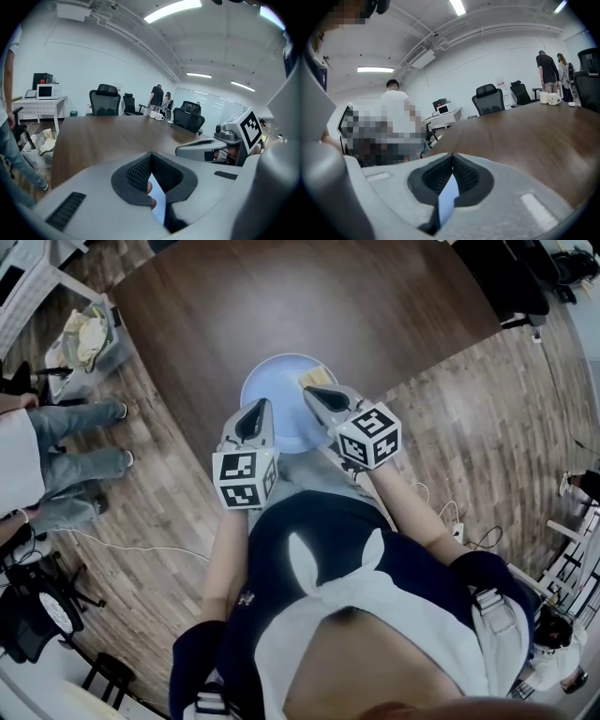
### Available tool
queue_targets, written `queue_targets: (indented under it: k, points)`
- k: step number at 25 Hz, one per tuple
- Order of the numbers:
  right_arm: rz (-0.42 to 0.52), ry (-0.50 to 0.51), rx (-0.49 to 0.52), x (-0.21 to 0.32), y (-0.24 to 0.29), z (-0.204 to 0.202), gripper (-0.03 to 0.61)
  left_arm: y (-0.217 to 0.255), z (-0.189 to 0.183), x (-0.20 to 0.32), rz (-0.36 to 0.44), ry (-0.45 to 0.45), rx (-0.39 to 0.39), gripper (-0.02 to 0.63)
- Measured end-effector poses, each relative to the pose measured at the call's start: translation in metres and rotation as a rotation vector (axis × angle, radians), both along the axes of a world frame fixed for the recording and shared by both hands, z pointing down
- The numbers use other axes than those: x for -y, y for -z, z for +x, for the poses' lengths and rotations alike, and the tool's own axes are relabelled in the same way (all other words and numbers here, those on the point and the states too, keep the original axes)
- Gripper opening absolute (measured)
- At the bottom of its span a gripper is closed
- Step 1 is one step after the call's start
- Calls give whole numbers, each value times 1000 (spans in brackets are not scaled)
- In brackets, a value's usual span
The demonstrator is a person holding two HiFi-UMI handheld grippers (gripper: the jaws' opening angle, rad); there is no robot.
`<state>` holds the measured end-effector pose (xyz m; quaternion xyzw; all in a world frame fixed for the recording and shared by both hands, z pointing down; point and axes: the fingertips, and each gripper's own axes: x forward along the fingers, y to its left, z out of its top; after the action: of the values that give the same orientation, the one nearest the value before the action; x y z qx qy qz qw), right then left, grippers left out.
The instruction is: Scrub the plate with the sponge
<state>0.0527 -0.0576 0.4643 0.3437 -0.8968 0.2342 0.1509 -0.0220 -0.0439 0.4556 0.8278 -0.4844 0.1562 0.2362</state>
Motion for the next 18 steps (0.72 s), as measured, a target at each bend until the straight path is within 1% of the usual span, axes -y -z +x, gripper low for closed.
queue_targets:
  k: [5,11,18]
  points:
    - [18,5,-20,-15,8,1,-2,3,6,-16,-1,-15,10,3]
    - [6,20,-43,-35,6,5,-1,-8,7,-33,-46,20,-24,3]
    - [-14,37,-71,-60,-1,-2,-2,-18,3,-55,-81,19,-42,3]
